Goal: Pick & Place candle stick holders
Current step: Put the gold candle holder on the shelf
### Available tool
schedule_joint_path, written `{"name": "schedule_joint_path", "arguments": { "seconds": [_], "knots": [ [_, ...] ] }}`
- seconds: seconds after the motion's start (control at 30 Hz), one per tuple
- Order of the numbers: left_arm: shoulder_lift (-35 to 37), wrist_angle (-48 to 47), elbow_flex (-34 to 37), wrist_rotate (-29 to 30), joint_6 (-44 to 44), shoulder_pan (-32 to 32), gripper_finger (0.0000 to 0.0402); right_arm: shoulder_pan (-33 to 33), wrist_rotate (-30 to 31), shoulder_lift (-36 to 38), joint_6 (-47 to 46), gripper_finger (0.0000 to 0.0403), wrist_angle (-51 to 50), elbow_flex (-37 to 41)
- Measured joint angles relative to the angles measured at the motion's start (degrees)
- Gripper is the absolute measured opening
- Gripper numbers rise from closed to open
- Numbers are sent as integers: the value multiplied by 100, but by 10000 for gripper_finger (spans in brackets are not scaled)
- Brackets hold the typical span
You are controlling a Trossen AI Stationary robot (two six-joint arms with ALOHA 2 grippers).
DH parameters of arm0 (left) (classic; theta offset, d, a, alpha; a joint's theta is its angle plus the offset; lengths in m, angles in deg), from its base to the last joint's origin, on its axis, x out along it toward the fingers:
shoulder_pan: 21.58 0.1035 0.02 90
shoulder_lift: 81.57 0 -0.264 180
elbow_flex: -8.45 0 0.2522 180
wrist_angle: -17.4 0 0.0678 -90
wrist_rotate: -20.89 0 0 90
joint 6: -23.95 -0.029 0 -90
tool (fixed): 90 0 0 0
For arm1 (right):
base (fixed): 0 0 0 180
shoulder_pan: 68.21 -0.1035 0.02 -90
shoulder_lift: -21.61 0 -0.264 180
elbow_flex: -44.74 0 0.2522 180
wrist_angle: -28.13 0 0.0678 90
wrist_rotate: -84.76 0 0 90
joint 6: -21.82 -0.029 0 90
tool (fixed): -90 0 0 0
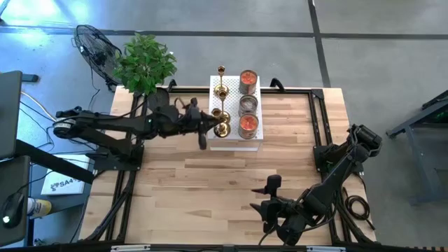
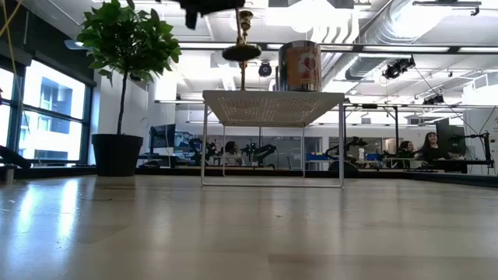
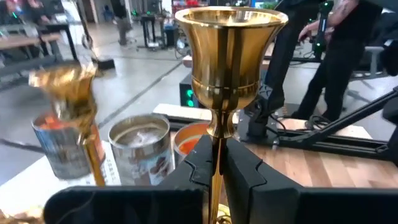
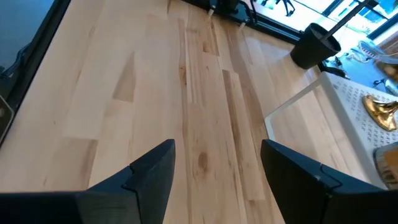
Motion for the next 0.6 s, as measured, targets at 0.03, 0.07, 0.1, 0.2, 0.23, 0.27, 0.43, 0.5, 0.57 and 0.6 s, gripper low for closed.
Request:
{"name": "schedule_joint_path", "arguments": {
  "seconds": [0.03, 0.07, 0.1, 0.2, 0.23, 0.27, 0.43, 0.5, 0.57, 0.6],
  "knots": [
    [-35, 26, 27, -161, 102, 110, 9, 2, 23, 0, 20, 232, 2, 0],
    [-81, 50, 43, -321, 184, 204, 9, 10, 59, 0, 22, 231, 0, 0],
    [-135, 102, 43, -458, 268, 282, 9, 20, 90, 0, 24, 232, 0, 0],
    [-285, 127, 43, -640, 424, 456, 9, 69, 104, 0, 33, 232, 1, 0],
    [-343, 126, 43, -684, 457, 493, 9, 84, 88, -2, 35, 231, 2, 0],
    [-397, 115, 43, -722, 476, 523, 9, 103, 77, -2, 35, 231, 0, 0],
    [-608, 111, 43, -838, 561, 590, 9, 155, -33, -2, 37, 231, 1, 0],
    [-684, 109, 43, -835, 515, 588, 9, 153, -32, -2, 37, 232, 2, 0],
    [-731, 106, 43, -828, 473, 586, 9, 153, -34, -2, 37, 232, 0, 0],
    [-760, 121, 43, -828, 473, 586, 9, 153, -33, -2, 37, 231, 1, 0]
  ]
}}
